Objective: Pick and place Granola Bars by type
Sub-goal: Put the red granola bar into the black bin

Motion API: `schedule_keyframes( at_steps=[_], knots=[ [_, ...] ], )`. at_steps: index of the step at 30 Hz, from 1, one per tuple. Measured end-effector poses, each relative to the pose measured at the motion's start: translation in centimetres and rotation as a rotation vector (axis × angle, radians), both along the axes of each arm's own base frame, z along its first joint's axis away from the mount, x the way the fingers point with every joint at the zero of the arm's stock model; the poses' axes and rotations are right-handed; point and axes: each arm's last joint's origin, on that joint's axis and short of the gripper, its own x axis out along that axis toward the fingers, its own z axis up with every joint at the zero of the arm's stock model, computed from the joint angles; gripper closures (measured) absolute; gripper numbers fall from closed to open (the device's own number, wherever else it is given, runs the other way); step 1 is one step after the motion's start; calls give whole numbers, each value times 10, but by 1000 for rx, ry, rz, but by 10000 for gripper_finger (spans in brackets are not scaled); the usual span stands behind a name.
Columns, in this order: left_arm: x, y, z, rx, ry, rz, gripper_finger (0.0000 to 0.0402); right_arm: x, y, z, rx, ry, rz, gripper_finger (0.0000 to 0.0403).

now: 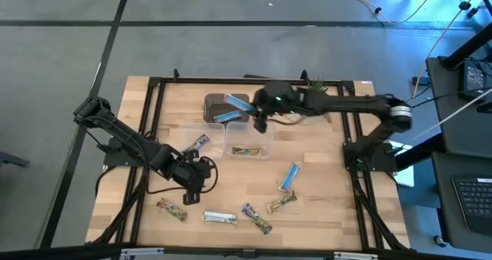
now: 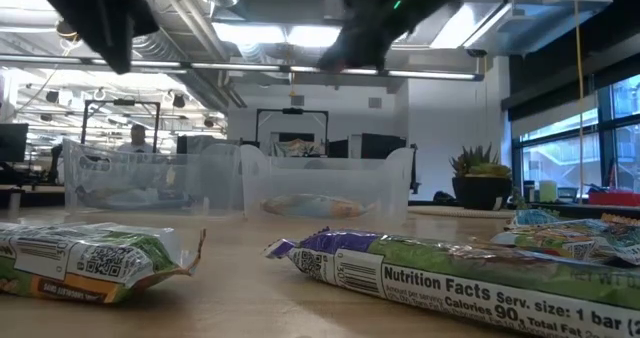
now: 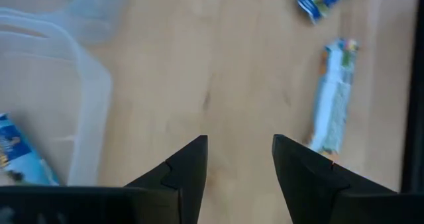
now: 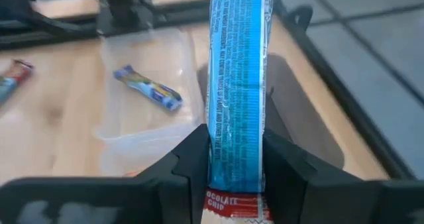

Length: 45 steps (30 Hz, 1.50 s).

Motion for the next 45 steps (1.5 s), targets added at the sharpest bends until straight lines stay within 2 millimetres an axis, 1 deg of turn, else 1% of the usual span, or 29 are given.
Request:
schedule_keyframes(
  at_steps=[4,9,12,15,21,25,27,33,39,45],
  knots=[
    [-1,-2,0,-52,35,-47,238,30,-22,-29,3,79,30,281],
    [-7,-8,-2,-108,92,-49,244,63,-41,-53,-7,144,37,281],
    [-13,-13,-5,-123,129,-11,247,76,-49,-65,-1,193,36,281],
    [-18,-19,-6,-135,148,11,249,85,-55,-73,4,214,33,281],
    [-28,-35,-9,-141,165,40,250,91,-58,-94,21,261,30,281],
    [-32,-45,-16,-118,189,49,252,93,-59,-109,37,297,28,281],
    [-33,-49,-20,-118,203,66,254,93,-59,-113,41,309,27,281],
    [-38,-64,-35,-109,279,87,254,93,-59,-114,42,314,27,281],
    [-44,-82,-55,-84,385,16,262,93,-59,-114,42,313,26,281],
    [-47,-90,-67,-77,437,78,263,93,-59,-114,42,313,27,281]
  ],
)
